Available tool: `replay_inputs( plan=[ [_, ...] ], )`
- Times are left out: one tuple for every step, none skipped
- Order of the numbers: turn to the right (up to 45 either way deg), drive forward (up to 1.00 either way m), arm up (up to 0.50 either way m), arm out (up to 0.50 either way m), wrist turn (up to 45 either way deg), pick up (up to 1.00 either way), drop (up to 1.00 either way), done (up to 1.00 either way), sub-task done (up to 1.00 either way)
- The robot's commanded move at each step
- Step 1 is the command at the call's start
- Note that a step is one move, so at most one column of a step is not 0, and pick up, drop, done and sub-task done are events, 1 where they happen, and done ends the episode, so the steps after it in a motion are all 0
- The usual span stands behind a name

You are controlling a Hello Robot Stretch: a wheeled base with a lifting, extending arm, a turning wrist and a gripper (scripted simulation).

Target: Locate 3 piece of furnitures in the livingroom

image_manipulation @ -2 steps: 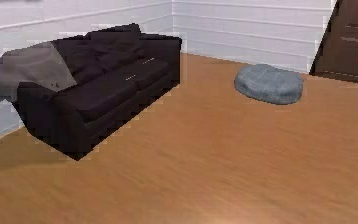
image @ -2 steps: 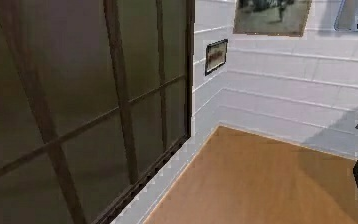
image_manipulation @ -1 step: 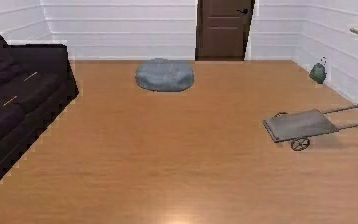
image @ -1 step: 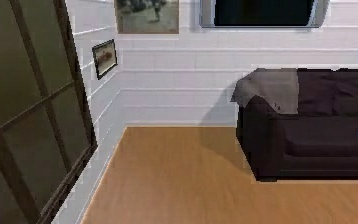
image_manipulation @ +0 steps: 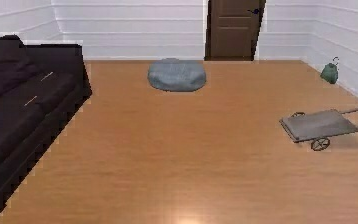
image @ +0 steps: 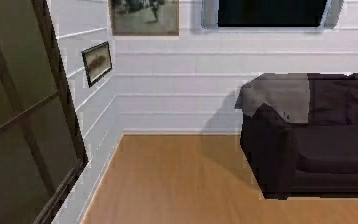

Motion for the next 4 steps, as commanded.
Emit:
replay_inputs(
  plan=[
    [9.0, 0.0, 0.0, 0.0, 0.0, 0.0, 0.0, 0.0, 0.0],
    [0.0, 0.75, 0.0, 0.0, 0.0, 0.0, 0.0, 0.0, 0.0],
    [45.0, 0.0, 0.0, 0.0, 0.0, 0.0, 0.0, 0.0, 0.0],
    [0.0, 0.0, 0.0, 0.0, 0.0, 0.0, 0.0, 1.0, 0.0]
  ],
)
